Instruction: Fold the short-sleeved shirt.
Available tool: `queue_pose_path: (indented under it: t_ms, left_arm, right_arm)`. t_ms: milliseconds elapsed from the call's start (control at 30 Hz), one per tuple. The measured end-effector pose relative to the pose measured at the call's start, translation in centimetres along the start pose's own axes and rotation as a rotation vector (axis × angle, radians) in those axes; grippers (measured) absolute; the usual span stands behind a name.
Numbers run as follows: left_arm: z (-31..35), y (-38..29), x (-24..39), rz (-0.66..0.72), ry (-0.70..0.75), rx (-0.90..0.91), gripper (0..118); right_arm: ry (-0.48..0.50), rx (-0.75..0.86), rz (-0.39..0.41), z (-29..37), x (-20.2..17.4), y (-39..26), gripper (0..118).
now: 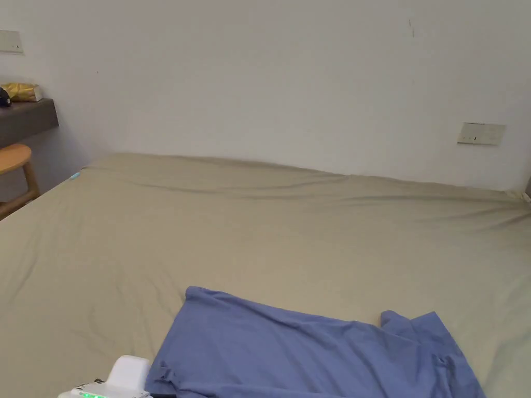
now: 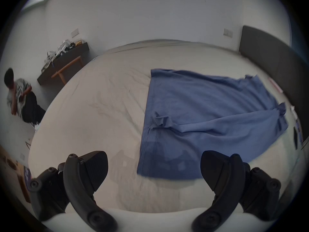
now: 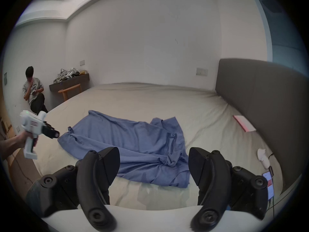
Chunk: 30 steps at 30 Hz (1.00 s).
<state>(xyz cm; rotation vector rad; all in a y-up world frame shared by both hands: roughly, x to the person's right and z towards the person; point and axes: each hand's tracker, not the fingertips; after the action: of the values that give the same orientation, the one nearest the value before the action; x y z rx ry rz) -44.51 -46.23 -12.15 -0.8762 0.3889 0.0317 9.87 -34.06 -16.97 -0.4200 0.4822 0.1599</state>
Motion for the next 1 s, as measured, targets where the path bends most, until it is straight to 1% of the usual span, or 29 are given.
queue_pose_path:
  t_ms: [33, 67, 100, 133, 167, 200, 233, 267, 300, 333, 367, 400, 433, 467, 500, 533, 633, 700, 767, 867, 900, 933, 967, 1000]
  left_arm:
    - [-1.0, -0.2, 0.4, -0.009, -0.01, 0.0, 111]
    - [-2.1, -0.2, 0.7, -0.029, -0.017, -0.041, 110]
    - [-3.2, -0.2, 1.0, -0.049, -0.031, -0.113, 105]
    - [-4.2, -0.4, 1.4, -0.075, -0.034, -0.153, 103]
    - [-5.0, -1.0, 1.6, -0.097, -0.005, -0.159, 103]
    - [-5.0, -1.3, 1.6, -0.092, 0.017, -0.122, 103]
    - [-4.7, -1.5, 1.4, -0.04, -0.009, -0.058, 103]
    - [-4.4, -1.6, 1.3, 0.0, 0.002, -0.055, 103]
    - [-4.1, -1.8, 1.0, 0.042, -0.032, -0.097, 101]
    - [-3.9, -1.9, 0.5, 0.116, -0.106, -0.104, 93]
    - [-3.6, -2.1, 0.1, 0.181, -0.115, -0.09, 80]
    - [-3.4, -2.0, 0.3, 0.152, -0.085, -0.081, 76]
    - [-3.4, -1.7, 0.2, 0.137, -0.087, -0.087, 69]
    - [-2.8, -1.4, 0.3, 0.133, -0.095, -0.056, 46]
    - [-2.7, -1.2, 0.5, 0.106, -0.083, -0.042, 7]
    - [-2.6, -1.2, 1.0, 0.092, -0.054, -0.039, 7]
    - [-3.1, -1.2, 1.8, 0.083, -0.049, -0.067, 7]
    - [-3.2, -0.8, 1.5, 0.104, -0.053, -0.073, 7]
    - [-3.1, -0.7, 1.2, 0.125, -0.068, -0.077, 7]
    - [-2.3, -0.5, 1.4, 0.142, -0.084, -0.092, 7]
    - [-2.4, -0.5, 1.5, 0.138, -0.082, -0.096, 7]
    - [-2.5, -0.5, 1.8, 0.133, -0.079, -0.104, 7]
    - [-2.6, -0.3, 2.0, 0.128, -0.075, -0.113, 7]
    - [-2.6, -0.3, 2.3, 0.129, -0.068, -0.112, 7]
  right_arm:
    - [0.008, 0.004, -0.007, 1.1, 0.1, 0.0, 91]
    - [0.016, 0.003, -0.014, 1.7, 0.2, 0.0, 91]
    - [0.018, -0.004, -0.022, 2.3, 0.4, 0.0, 91]
    - [0.022, -0.014, -0.032, 2.7, 0.6, -0.2, 91]
    - [0.026, -0.033, -0.043, 2.8, 1.0, -0.5, 91]
    - [0.027, -0.06, -0.05, 2.8, 1.5, -0.8, 91]
    - [0.035, -0.091, -0.053, 2.6, 1.9, -1.2, 91]
    - [0.034, -0.113, -0.048, 2.2, 2.3, -1.7, 91]
    - [0.012, -0.139, -0.036, 1.7, 2.7, -2.2, 91]
    - [-0.017, -0.168, -0.038, 1.2, 3.0, -2.5, 91]
    - [-0.028, -0.193, -0.051, 0.6, 3.4, -2.9, 91]
    - [-0.011, -0.211, -0.085, -0.1, 3.9, -3.3, 91]
    - [0.008, -0.233, -0.126, -0.9, 4.3, -3.6, 91]
    - [0.025, -0.265, -0.167, -1.9, 5.0, -4.0, 91]
    - [0.042, -0.303, -0.198, -3.1, 5.5, -4.2, 91]
    - [0.048, -0.336, -0.211, -4.3, 5.9, -4.5, 90]
    - [-0.019, -0.416, -0.17, -8.2, 6.9, -5.7, 89]
    - [-0.041, -0.482, -0.157, -10.9, 7.2, -6.6, 88]
    - [-0.036, -0.478, -0.155, -13.1, 7.3, -7.1, 85]
    - [-0.021, -0.482, -0.166, -16.1, 6.6, -7.1, 84]
    - [-0.02, -0.517, -0.171, -17.3, 6.2, -7.5, 73]
    - [-0.035, -0.617, -0.153, -18.8, 5.5, -8.2, 55]
    - [-0.052, -0.719, -0.104, -20.3, 4.6, -9.3, 54]
    - [-0.154, -0.558, 0.022, -19.4, 3.6, -8.9, 15]
